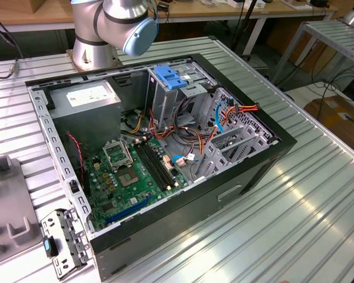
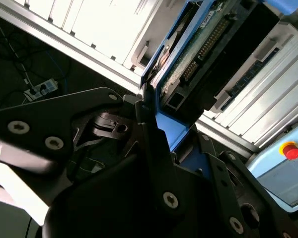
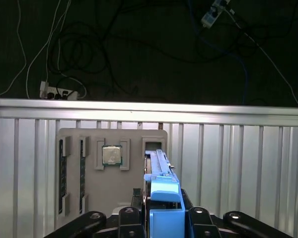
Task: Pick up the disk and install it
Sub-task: 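Pick up the disk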
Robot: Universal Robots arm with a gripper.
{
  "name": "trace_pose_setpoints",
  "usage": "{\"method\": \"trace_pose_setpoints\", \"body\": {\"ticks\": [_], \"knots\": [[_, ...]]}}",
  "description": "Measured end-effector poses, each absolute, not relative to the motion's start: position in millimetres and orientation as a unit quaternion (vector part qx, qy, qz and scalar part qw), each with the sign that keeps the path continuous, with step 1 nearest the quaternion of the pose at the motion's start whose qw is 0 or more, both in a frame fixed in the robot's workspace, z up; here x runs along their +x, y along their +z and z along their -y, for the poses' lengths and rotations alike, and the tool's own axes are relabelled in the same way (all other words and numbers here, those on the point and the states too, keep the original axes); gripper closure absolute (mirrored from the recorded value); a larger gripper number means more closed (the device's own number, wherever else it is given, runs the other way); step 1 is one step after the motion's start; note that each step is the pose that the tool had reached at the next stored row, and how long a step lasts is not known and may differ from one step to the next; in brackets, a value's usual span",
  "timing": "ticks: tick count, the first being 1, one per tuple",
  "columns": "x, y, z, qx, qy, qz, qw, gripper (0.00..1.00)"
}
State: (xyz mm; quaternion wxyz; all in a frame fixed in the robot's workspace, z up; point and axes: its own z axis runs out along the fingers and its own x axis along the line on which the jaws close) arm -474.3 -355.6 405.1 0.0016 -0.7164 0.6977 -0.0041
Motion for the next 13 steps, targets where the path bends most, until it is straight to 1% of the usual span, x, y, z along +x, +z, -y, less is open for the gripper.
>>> {"method": "trace_pose_setpoints", "body": {"ticks": [8, 13], "knots": [[-474, 421, 356, -0.716, -0.004, -0.698, 0.002, 0.63], [-474, 439, 356, -0.716, -0.004, -0.698, 0.002, 0.63]]}}
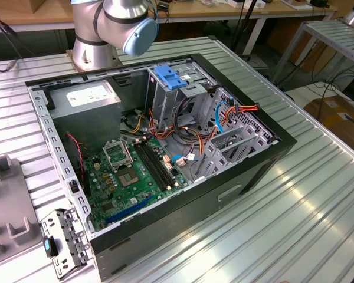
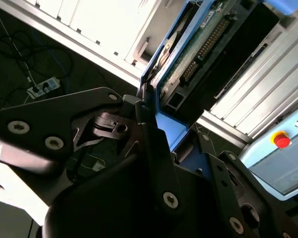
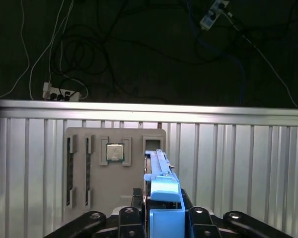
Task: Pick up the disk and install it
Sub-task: 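Pick up the disk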
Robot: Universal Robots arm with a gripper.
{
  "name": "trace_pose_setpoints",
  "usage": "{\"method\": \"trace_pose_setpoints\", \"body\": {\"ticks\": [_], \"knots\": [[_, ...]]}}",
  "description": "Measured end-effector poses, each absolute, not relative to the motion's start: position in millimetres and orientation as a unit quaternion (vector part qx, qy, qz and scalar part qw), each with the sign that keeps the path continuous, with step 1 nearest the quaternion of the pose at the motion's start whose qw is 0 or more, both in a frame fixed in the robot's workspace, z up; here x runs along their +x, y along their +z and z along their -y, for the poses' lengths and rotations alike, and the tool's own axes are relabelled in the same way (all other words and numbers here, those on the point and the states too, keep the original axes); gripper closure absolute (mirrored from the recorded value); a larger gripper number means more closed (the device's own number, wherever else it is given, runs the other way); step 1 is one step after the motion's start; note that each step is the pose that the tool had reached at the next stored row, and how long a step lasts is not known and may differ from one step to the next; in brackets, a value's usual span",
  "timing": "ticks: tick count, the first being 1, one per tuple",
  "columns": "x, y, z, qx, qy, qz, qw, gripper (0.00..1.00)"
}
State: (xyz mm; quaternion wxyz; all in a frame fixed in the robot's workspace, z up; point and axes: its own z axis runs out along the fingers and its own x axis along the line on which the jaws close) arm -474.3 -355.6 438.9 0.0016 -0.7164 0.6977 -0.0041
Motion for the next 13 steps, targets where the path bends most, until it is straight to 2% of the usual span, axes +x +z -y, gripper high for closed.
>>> {"method": "trace_pose_setpoints", "body": {"ticks": [13], "knots": [[-474, 472, 356, -0.716, -0.004, -0.698, 0.002, 0.63]]}}
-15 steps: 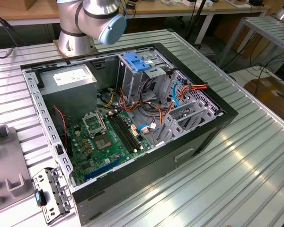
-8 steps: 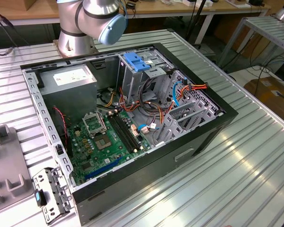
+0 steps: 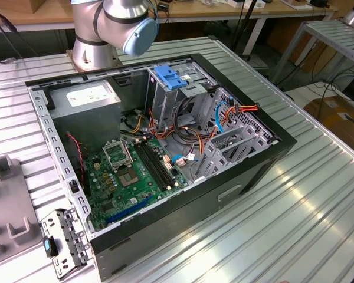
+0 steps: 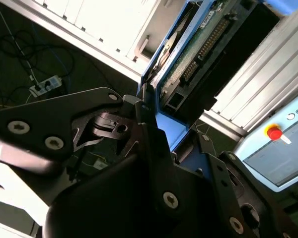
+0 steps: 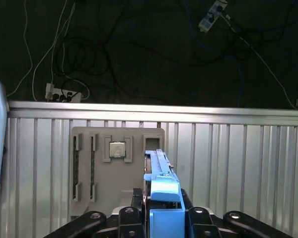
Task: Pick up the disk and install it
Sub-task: 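Pick up the disk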
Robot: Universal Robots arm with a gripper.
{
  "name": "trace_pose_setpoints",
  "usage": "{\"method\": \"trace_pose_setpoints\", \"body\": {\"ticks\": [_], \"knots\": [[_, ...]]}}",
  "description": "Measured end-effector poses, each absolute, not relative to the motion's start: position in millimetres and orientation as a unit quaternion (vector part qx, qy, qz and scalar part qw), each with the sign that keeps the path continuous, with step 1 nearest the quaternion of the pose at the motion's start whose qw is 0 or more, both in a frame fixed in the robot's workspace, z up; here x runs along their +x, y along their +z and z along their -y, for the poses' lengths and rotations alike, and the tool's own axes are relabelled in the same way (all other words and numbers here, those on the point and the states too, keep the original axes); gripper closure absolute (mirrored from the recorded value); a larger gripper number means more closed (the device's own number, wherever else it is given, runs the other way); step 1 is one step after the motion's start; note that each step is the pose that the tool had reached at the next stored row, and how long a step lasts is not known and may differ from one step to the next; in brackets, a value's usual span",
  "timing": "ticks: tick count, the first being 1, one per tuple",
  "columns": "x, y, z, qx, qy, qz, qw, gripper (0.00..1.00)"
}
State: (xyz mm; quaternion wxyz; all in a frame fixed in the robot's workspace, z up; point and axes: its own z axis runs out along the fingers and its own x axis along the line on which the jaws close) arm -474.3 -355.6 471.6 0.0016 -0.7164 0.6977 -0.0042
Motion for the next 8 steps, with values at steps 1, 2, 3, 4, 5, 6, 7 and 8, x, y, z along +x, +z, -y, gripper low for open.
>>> {"method": "trace_pose_setpoints", "body": {"ticks": [1, 2, 3, 4, 5, 6, 7, 8], "knots": [[-474, 474, 356, -0.716, -0.004, -0.698, 0.002, 0.63], [-474, 477, 356, -0.716, -0.004, -0.698, 0.002, 0.63], [-474, 479, 356, -0.716, -0.004, -0.698, 0.002, 0.63], [-474, 483, 356, -0.716, -0.004, -0.698, 0.002, 0.63], [-474, 485, 356, -0.716, -0.004, -0.698, 0.002, 0.63], [-474, 492, 356, -0.716, -0.004, -0.698, 0.001, 0.63], [-474, 496, 356, -0.716, -0.004, -0.698, 0.002, 0.63], [-474, 499, 356, -0.716, -0.004, -0.698, 0.002, 0.63]]}}
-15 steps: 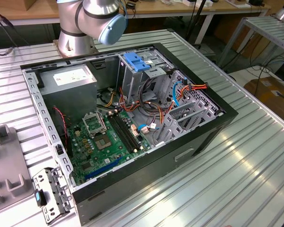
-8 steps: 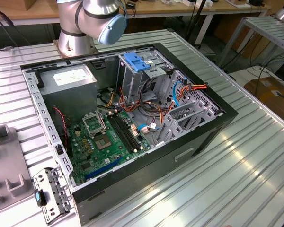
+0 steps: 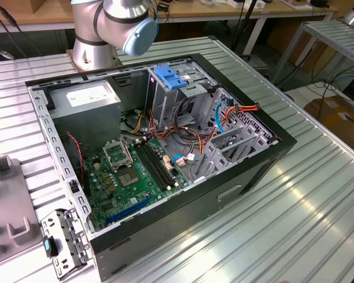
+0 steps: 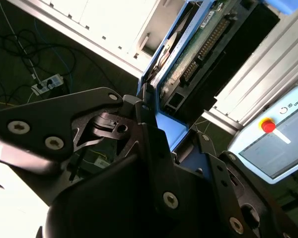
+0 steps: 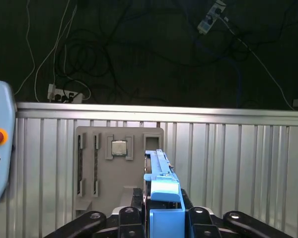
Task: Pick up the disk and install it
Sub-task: 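Pick up the disk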
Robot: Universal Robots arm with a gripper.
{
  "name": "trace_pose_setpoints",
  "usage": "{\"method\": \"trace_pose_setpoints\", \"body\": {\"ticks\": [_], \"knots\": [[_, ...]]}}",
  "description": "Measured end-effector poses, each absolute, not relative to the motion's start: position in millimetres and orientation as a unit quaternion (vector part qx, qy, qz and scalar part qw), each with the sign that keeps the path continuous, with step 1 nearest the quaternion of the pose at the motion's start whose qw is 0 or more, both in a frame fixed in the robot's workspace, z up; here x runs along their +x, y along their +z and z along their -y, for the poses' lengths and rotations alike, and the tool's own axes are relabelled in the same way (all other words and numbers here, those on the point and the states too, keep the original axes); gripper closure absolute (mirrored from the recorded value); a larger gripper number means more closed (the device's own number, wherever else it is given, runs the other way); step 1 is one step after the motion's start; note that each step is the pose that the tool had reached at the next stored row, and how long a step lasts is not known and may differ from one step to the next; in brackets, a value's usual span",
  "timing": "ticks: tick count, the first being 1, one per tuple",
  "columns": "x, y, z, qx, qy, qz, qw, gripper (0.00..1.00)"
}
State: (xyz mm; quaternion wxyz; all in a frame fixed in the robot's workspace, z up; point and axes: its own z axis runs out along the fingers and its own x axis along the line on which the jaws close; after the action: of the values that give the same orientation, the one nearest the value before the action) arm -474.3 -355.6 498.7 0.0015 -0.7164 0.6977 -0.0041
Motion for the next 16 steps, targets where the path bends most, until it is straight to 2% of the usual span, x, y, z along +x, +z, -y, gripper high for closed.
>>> {"method": "trace_pose_setpoints", "body": {"ticks": [16], "knots": [[-464.6, 504.6, 355.6, -0.716, -0.004, -0.698, 0.002, 0.63]]}}
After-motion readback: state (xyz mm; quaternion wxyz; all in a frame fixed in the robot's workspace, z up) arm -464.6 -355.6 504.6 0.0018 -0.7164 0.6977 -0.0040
